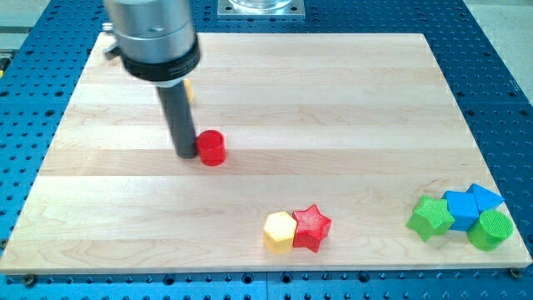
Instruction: Move the red circle top left to the red star
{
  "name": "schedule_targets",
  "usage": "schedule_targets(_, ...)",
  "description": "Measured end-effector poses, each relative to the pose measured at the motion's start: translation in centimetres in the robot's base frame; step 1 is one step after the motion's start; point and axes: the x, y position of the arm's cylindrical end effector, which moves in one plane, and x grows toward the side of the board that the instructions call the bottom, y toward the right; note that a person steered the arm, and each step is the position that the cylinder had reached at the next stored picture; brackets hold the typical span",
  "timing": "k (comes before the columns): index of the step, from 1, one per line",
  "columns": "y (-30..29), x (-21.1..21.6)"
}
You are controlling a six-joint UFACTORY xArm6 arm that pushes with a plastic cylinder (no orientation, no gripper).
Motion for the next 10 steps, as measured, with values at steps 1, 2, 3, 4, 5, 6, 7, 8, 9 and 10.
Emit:
schedule_targets(1,5.4,-0.1)
schedule_targets(2,9.8,-0.5)
schedule_targets(3,12.6,-6.9)
schedule_targets(4,11.8,-3.8)
schedule_targets(5,9.4,2.3)
schedule_targets(6,8.8,2.5)
schedule_targets(7,8.8,2.4)
schedule_targets(8,8.8,5.2)
schedule_targets(9,8.8,5.8)
schedule_targets(10,8.8,5.8)
